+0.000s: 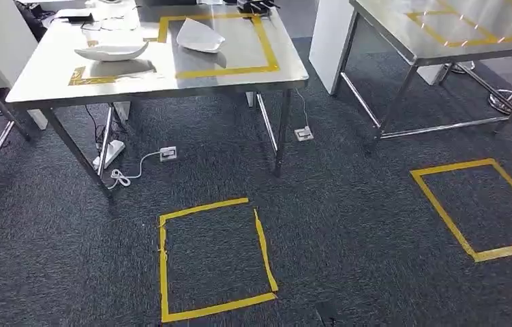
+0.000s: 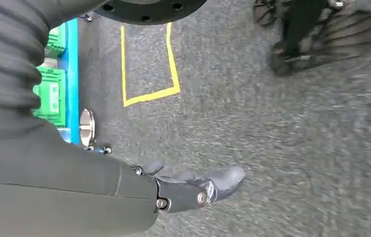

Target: Take the parts from the cabinet and place them on the table.

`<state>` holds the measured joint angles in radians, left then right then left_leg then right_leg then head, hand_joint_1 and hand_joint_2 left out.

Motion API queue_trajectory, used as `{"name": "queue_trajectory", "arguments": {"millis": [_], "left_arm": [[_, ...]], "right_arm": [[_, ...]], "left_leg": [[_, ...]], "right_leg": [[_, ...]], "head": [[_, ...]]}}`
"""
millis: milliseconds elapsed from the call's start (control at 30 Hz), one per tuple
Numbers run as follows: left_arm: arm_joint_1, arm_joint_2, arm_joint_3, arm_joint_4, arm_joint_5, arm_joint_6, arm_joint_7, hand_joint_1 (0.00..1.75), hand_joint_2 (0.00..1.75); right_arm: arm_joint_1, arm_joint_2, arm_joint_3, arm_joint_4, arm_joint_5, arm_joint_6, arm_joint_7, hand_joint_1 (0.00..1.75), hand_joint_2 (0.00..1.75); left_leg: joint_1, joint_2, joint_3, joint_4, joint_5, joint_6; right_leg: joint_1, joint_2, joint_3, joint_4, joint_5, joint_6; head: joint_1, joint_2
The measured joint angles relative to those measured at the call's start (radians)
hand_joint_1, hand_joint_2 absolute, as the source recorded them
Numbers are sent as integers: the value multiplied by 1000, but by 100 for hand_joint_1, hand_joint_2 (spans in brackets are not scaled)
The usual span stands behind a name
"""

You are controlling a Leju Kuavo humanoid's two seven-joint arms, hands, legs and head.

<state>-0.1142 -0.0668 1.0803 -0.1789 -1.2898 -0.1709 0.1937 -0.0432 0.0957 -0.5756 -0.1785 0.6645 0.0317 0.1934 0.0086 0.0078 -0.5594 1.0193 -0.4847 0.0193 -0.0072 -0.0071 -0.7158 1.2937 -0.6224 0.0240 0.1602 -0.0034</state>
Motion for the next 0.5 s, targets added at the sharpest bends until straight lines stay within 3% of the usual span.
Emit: {"name": "queue_trajectory", "arguments": {"millis": [33, 67, 100, 133, 167, 200, 233, 300, 333, 367, 400, 467, 500], "left_arm": [[1, 0, 0, 0, 0, 0, -9, 0, 0], [3, 0, 0, 0, 0, 0, -15, 0, 175], [4, 0, 0, 0, 2, 0, -19, 0, 175], [4, -1, 0, 0, 2, 0, -20, 0, 175], [4, -2, 0, 0, 3, 0, -19, 0, 175], [4, -4, 0, 0, 3, 0, -13, 0, 175], [4, -4, 0, 0, 3, 0, -5, 0, 175], [3, -4, -1, 0, 0, 0, 7, 0, 175], [6, -4, -3, 0, 1, 0, 10, 0, 175], [11, -3, -14, -1, 8, 0, 10, 0, 175], [18, -3, -32, -2, 29, 0, 9, 0, 175], [34, -1, -65, -2, 72, 0, 1, 0, 175], [42, 0, -80, -2, 95, 0, -3, 0, 0]], "right_arm": [[0, 0, 0, 0, -2, 1, 2, 0, 0], [1, 0, -1, 0, -4, 2, 3, 0, 0], [2, 0, -1, 0, -5, 2, 3, 0, 0], [2, 0, -2, 0, -5, 2, 2, 0, 0], [2, 0, -2, 0, -6, 2, 0, 0, 175], [-1, 0, -2, 0, -6, 2, -3, 0, 175], [-4, 0, -2, 0, -6, 2, -8, 0, 175], [-3, 0, -2, 0, 0, 11, -22, 0, 175], [1, 0, -2, 0, 3, 14, -26, 0, 175], [3, -1, -2, 0, 3, 17, -33, 0, 175], [4, -2, 0, -1, -5, 19, -38, 0, 175], [9, -5, 5, -8, -26, 20, -46, 0, 175], [11, -5, 10, -12, -37, 20, -49, 0, 0]], "left_leg": [[0, 0, -16, 1, 12, -1], [0, 1, -32, 3, 24, -3], [0, 1, -47, 6, 34, -5], [0, 1, -57, 8, 42, -9], [0, 1, -63, 9, 51, -13], [-2, 1, -66, 11, 57, -20], [-2, 1, -67, 11, 64, -27], [3, 5, -66, 3, 78, -41], [0, 5, -66, -2, 85, -49], [4, 2, -77, 12, 74, -52], [4, -1, -90, 47, 24, -53], [4, -3, -132, 187, -78, -60], [4, -3, -152, 256, -108, -63]], "right_leg": [[0, 1, 3, 40, 16, -1], [0, 1, 19, 44, 60, -2], [0, 1, 56, 10, 108, -5], [0, 1, 113, -59, 133, -8], [1, 1, 194, -167, 126, -15], [6, 1, 253, -259, 75, -24], [10, 0, 271, -303, 55, -29], [17, 0, 258, -302, 58, -36], [12, 0, 255, -310, 70, -46], [7, -5, 251, -315, 83, -53], [7, -5, 243, -315, 90, -64], [9, -6, 229, -314, 103, -69], [11, -6, 220, -312, 108, -69]], "head": [[-1, 0], [0, 0], [0, 0], [0, 0], [0, 0], [3, 0], [3, 0], [3, 0], [3, 0], [3, 0], [-2, 0], [-10, 0], [-10, 0]]}}
